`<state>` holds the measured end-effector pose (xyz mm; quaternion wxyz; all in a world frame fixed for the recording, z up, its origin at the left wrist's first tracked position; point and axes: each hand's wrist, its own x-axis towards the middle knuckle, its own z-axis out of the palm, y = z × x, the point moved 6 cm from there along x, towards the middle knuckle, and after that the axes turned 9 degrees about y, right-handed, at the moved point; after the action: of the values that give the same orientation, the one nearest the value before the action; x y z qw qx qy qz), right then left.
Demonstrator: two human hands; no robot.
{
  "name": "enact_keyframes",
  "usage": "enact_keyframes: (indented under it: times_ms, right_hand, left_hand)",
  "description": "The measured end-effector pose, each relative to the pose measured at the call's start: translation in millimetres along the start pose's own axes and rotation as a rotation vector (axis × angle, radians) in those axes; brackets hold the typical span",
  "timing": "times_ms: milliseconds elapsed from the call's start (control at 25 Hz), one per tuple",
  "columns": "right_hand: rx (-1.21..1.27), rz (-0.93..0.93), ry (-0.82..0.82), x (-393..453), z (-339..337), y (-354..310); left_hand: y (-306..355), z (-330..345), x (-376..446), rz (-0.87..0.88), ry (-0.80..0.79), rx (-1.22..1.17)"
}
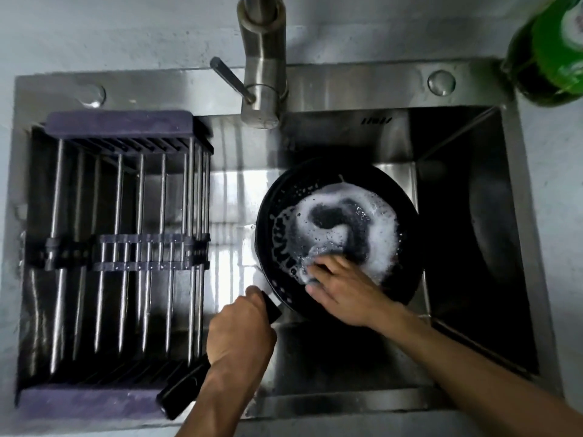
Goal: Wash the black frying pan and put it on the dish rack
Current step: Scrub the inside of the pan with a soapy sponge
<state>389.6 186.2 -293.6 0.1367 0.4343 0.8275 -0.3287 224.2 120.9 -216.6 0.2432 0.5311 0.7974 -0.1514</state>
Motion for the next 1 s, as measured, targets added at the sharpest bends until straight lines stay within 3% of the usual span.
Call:
enact_keyframes:
  times_ms: [80, 160, 280, 360, 480, 560, 640, 720, 800, 880, 960, 1000]
  right_hand:
    - [0.073, 0.149, 0.044, 27.9, -18.5, 31.9]
    - [-0.11, 0.24, 0.047, 8.3, -24.7, 62.8]
    - [-0.081, 0.124, -0.127, -35.0, -1.6, 36.9]
    - [-0.027, 0.144, -0.095, -26.1, -8.5, 46.5]
    - [-0.166, 0.18, -0.084, -39.3, -18.5, 56.7]
    - [-0.009, 0.091, -0.141, -55.5, 4.5, 30.5]
    - [0.094, 0.125, -0.227, -49.9, 1.5, 31.2]
    - [0.0, 0.221, -0.182, -49.9, -13.1, 56.5]
    - [-0.001, 0.106, -0.152, -65.2, -11.2, 34.2]
    - [0.286, 0.008, -0.244, -62.5, 7.5, -14.0]
    - [0.413, 0.08, -0.279, -37.5, 7.5, -5.8]
    - [0.318, 0.116, -0.267, -33.2, 4.1, 15.2]
  left_hand:
    - [1.8, 0.9, 0.7, 0.005, -0.003, -0.003]
    - [0.8, 0.1, -1.8, -0.007, -0.006, -0.004]
    - [-0.8, 1.3, -1.7, -0.018, 0.011, 0.0]
    - [2.0, 1.9, -1.6, -0.005, 0.022, -0.003]
    - [-0.7, -0.5, 0.0, -0.036, 0.04, -0.014]
    - [-0.1, -1.1, -2.2, -0.039, 0.043, -0.02]
    - [1.1, -1.1, -3.3, -0.045, 0.04, -0.018]
    - [1.3, -1.7, -3.1, -0.049, 0.045, -0.02]
    - [0.8, -3.1, -2.6, -0.051, 0.049, -0.017]
    - [1.0, -3.0, -3.6, -0.049, 0.038, -0.019]
    - [2.4, -2.4, -3.4, -0.04, 0.037, -0.029]
    - [2.6, -2.0, -3.2, -0.039, 0.039, -0.032]
